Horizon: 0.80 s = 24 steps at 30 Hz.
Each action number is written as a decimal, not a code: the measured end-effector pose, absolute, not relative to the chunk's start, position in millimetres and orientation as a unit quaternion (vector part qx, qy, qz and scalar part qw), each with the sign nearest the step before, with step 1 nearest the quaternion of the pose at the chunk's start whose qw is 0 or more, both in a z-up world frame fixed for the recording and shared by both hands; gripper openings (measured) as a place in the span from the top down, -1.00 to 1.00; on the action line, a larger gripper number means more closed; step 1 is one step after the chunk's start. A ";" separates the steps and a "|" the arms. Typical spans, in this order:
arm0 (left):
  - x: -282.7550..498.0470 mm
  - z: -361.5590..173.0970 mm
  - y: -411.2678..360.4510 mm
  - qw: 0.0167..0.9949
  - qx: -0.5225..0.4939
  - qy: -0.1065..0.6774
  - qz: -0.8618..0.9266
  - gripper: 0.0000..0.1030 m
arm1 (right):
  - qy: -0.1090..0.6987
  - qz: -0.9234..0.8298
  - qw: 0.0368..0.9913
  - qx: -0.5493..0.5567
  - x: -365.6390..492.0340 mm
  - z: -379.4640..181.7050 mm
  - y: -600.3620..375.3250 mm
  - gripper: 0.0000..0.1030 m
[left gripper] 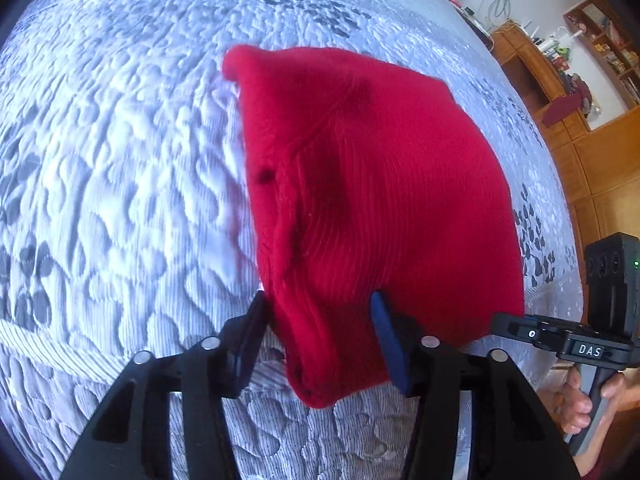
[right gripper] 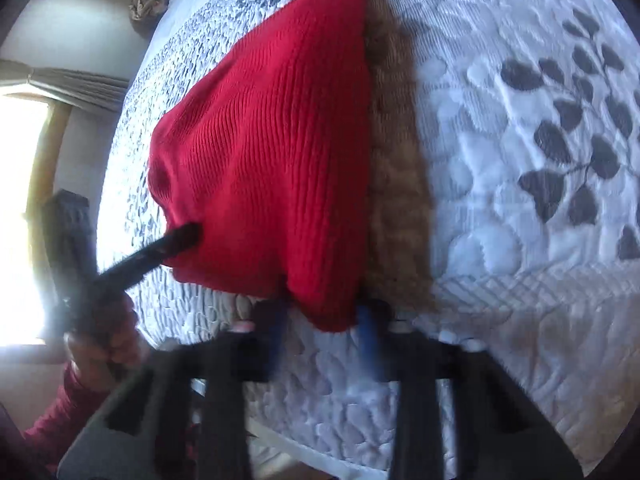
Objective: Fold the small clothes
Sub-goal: 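Lower the folded sweater flat and open both grippers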
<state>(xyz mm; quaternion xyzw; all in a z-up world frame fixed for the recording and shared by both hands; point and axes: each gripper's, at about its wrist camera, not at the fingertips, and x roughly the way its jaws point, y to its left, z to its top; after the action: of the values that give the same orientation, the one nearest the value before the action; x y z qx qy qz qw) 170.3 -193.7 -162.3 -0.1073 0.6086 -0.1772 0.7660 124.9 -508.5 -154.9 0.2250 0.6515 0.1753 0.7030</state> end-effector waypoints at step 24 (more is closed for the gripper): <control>127.9 -88.5 -191.8 0.819 -0.120 0.520 -0.209 0.05 | 0.575 0.169 0.790 0.125 88.7 -75.5 -504.6 0.41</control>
<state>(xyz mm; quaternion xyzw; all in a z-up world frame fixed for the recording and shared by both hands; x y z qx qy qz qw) 127.9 -191.8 -88.5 -0.1202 0.5199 -0.2092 0.8194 88.7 -504.6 -75.5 0.1249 0.5753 0.1692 0.7905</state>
